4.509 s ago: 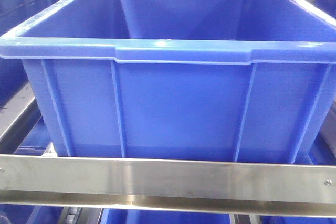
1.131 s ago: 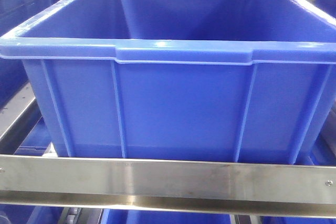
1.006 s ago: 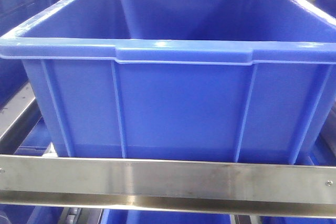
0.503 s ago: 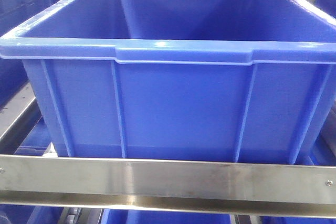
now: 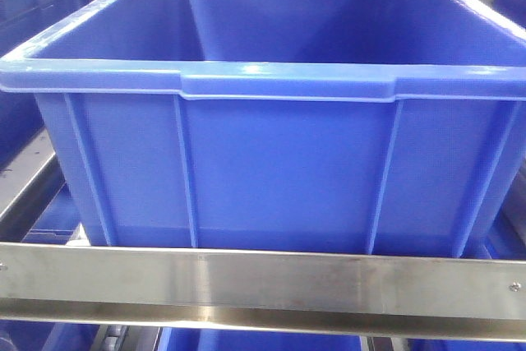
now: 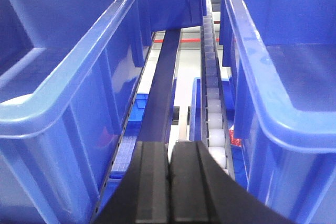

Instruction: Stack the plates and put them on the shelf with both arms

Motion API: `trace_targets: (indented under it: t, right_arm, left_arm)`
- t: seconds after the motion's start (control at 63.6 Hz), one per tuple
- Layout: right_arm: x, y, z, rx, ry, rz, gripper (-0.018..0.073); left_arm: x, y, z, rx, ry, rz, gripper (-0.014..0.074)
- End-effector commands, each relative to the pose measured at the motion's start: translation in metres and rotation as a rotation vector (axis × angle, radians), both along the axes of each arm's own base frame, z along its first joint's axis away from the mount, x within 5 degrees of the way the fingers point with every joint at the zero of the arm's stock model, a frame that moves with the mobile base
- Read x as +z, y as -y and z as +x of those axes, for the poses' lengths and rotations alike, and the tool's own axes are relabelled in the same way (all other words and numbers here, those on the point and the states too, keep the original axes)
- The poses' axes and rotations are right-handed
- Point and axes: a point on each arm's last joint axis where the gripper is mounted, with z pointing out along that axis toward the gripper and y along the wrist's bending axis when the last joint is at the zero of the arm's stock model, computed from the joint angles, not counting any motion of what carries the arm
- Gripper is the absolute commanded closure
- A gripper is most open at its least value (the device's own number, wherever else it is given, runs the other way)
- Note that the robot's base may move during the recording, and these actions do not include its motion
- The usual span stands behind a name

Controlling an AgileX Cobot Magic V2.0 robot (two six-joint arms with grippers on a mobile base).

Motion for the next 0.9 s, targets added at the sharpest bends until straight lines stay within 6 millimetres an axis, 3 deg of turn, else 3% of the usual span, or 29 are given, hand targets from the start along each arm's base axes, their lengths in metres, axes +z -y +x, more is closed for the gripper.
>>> trace_targets:
  t: [0.0, 0.88]
  right_arm:
    - [0.0089, 0.0005, -0.0017, -0.006, 0.108, -0.01, 0.0503]
    - [0.0089, 0.0005, -0.0017, -0.006, 0.108, -0.01, 0.0503]
  left_arm:
    - [0.0077, 0.0, -0.0027, -0.006, 0.102, -0.028, 0.0516]
    - [0.0077, 0.0, -0.0027, -0.006, 0.102, -0.028, 0.0516]
